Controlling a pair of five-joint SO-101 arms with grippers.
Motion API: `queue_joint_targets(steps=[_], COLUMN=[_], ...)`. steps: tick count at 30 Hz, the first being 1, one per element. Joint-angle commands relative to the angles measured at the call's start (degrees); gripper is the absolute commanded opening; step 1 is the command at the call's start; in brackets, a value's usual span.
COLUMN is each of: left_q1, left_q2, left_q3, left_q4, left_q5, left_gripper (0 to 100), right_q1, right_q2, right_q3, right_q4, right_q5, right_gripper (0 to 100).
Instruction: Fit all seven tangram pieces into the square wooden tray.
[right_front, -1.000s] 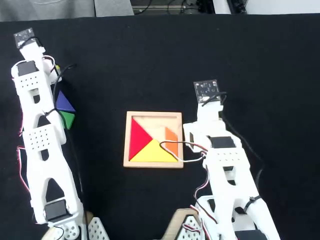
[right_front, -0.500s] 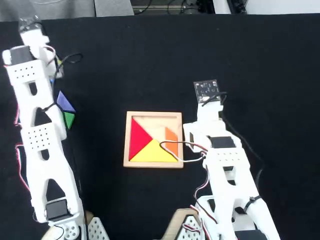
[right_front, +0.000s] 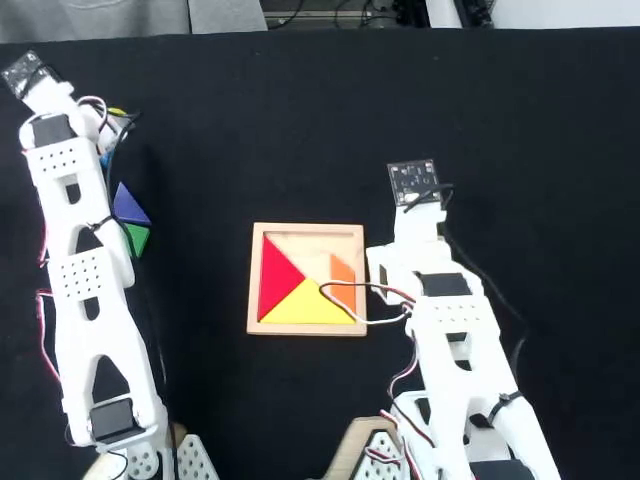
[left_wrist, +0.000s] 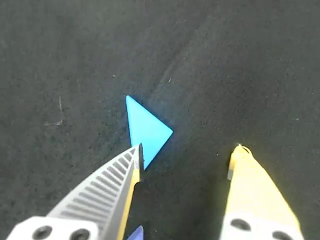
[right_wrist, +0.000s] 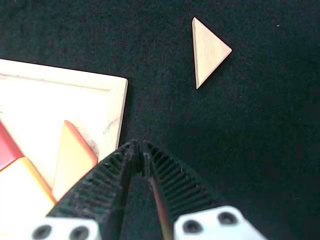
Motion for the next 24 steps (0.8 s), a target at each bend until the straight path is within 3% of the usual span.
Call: queue_joint_targets(steps=[1, 11, 17, 24], left_q1=[-0.4, -2.6, -2.6, -2.9], left_q2=[-1.1, 0.4, 3.3, 4.2], left_q3=[-1.1, 0.6, 1.1, 0.8], left_q4=[-1.5, -8.4, -11.5, -12.5], left_q5=[0.4, 0.1, -2.3, -3.6], left_gripper=[29, 29, 19, 19], right_q1=[0.6, 0.6, 0.6, 0.6], right_q2=[-1.8, -1.8, -1.8, -1.8], right_q3=[-0.4, -0.4, -0.2, -0.1], right_q4=[-1.0, -1.1, -1.1, -1.1], right_q5=[0.0, 0.0, 0.0, 0.0], right_gripper=[1.6, 1.6, 1.6, 1.6])
